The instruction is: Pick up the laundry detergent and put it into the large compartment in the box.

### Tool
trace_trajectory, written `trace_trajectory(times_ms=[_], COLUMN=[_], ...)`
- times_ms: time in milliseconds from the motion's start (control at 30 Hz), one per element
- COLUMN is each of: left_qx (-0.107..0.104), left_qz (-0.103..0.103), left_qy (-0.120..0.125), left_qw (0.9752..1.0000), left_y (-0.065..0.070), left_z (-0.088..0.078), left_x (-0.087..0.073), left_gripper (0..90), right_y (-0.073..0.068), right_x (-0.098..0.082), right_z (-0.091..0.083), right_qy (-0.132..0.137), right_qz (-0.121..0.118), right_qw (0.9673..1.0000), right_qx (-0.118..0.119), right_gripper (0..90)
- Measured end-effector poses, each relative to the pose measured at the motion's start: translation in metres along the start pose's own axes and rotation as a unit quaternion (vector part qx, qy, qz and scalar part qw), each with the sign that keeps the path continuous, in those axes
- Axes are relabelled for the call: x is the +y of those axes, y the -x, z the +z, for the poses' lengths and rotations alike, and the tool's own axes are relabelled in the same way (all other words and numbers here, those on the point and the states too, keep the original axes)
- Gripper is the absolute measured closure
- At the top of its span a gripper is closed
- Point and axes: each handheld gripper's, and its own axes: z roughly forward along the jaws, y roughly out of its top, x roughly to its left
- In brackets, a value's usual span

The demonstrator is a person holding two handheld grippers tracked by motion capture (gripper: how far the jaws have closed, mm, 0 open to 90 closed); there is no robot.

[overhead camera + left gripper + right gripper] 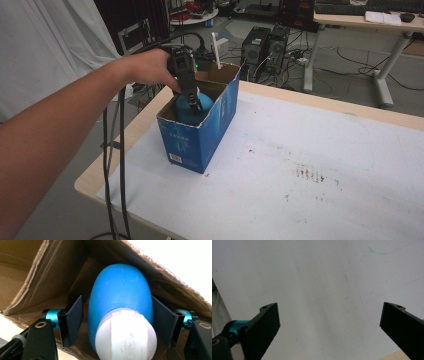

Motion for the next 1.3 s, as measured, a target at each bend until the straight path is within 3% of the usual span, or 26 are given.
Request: trace_trajectory(times_ms=[400, 467, 600, 667, 733, 1000, 1167, 1233, 1300], left_qx=[0.002, 0.010, 0.023, 0.044, 0.045, 0.010, 0.001, 0.007, 0.009], left_qz=[-0.008, -0.009, -0.024, -0.017, -0.016, -0.008, 0.019, 0.033, 0.047], left_qy=[0.022, 0.020, 0.029, 0.021, 0.022, 0.066, 0.076, 0.072, 0.073], left_qw=[0.9997, 0.9997, 0.9990, 0.9987, 0.9986, 0.9978, 0.9969, 0.9968, 0.9962], left_y=[0.001, 0.002, 0.007, 0.010, 0.011, 0.016, 0.024, 0.029, 0.035], left_z=[-0.017, -0.023, -0.033, -0.035, -0.038, -0.048, -0.051, -0.052, -0.053], left_x=[-0.002, -0.001, 0.002, 0.004, 0.005, 0.010, 0.020, 0.025, 0.032], left_gripper=[25.5, 19.5, 19.5, 19.5, 19.5, 19.5, 19.5, 11.2, 10.5], right_y=[0.000, 0.000, 0.000, -0.001, -0.001, -0.001, 0.000, 0.000, 0.000], right_x=[-0.001, -0.001, -0.001, -0.001, -0.001, -0.001, -0.002, -0.001, -0.001], right_z=[-0.001, -0.001, -0.001, -0.001, -0.001, -0.003, -0.003, -0.003, -0.003], right_qy=[0.002, 0.003, 0.003, 0.004, 0.004, 0.006, 0.009, 0.009, 0.009], right_qz=[0.000, 0.001, 0.002, 0.001, 0.000, 0.002, 0.002, 0.003, 0.001], right_qw=[1.0000, 1.0000, 1.0000, 1.0000, 1.0000, 1.0000, 1.0000, 1.0000, 1.0000], right_qx=[0.000, -0.001, 0.000, 0.000, 0.000, -0.001, -0.001, -0.001, -0.002], right_gripper=[1.9, 1.9, 1.9, 1.9, 2.0, 1.9, 1.9, 1.9, 1.9])
